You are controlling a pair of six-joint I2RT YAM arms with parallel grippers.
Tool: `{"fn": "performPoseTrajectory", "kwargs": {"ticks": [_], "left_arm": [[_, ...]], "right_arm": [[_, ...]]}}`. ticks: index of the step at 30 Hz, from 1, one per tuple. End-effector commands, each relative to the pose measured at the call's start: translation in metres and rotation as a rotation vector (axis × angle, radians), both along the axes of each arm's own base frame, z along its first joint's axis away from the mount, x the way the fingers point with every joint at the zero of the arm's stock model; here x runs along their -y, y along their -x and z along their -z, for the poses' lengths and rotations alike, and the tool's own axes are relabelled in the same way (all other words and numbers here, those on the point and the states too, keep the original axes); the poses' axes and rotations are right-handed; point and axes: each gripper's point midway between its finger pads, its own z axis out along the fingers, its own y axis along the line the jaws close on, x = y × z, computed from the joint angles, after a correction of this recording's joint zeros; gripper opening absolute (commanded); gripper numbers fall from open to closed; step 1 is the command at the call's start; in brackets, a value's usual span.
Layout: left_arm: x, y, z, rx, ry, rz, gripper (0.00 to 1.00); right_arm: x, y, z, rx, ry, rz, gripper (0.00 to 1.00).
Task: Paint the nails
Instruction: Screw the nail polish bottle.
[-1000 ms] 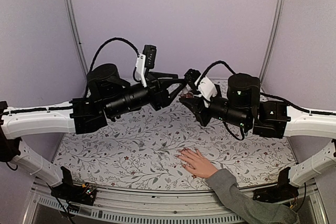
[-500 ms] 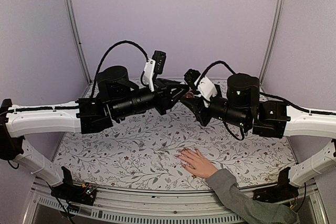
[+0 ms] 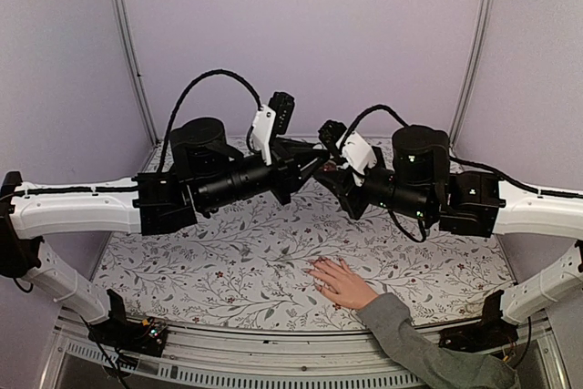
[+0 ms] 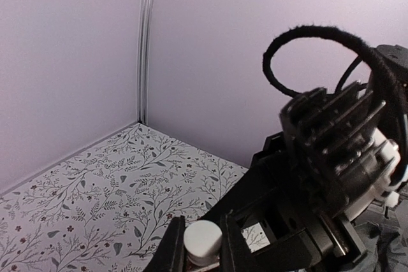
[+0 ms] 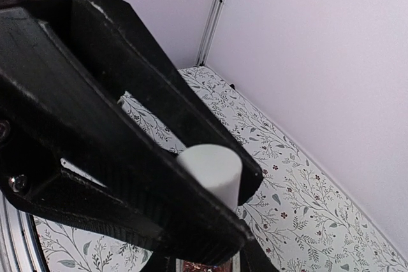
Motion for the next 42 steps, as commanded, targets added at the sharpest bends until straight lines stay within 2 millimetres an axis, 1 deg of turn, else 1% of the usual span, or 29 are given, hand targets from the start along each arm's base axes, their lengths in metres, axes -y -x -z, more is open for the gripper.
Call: {"fn": "performPoseTrajectory", "kwargs": {"ticks": [1,4,7,9,13,15,22,28,31,38,42], "left_arm": [[0.007,0.003,0.043,0.007,-0.143,-0.004,0.0],[0.004,0.006,0.044,0.005,-0.127,0.016,0.0],[0.005,0.015,0.046,0.016,-0.12,0.077,0.0],[0.008,0.023,0.05,0.015,-0.126,0.137,0.0],[0.012,0.042,0.054,0.023,-0.124,0.272,0.0],[0.013,0.048,0.056,0.021,-0.127,0.323,0.0],[0.013,0.075,0.06,0.031,-0.165,0.506,0.0],[0.01,0.098,0.061,0.057,-0.178,0.647,0.0],[0.009,0.107,0.067,0.048,-0.187,0.721,0.0],[0.011,0.12,0.08,0.023,-0.205,0.872,0.0],[0.011,0.128,0.084,0.018,-0.208,0.951,0.0]], "right_arm": [[-0.007,0.007,-0.049,0.024,-0.146,-0.059,0.0],[-0.008,0.014,-0.053,0.007,-0.171,-0.118,0.0],[-0.009,0.027,-0.061,0.002,-0.205,-0.21,0.0],[-0.011,0.04,-0.065,-0.001,-0.219,-0.292,0.0],[-0.011,0.061,-0.074,0.009,-0.243,-0.41,0.0],[-0.011,0.071,-0.079,0.012,-0.252,-0.472,0.0],[-0.011,0.112,-0.085,0.017,-0.258,-0.706,0.0],[-0.005,0.145,-0.091,0.033,-0.266,-0.896,0.0],[0.0,0.161,-0.095,0.052,-0.271,-0.987,0.0],[0.005,0.188,-0.098,0.039,-0.25,-1.178,0.0],[0.005,0.195,-0.096,0.02,-0.244,-1.246,0.0]]}}
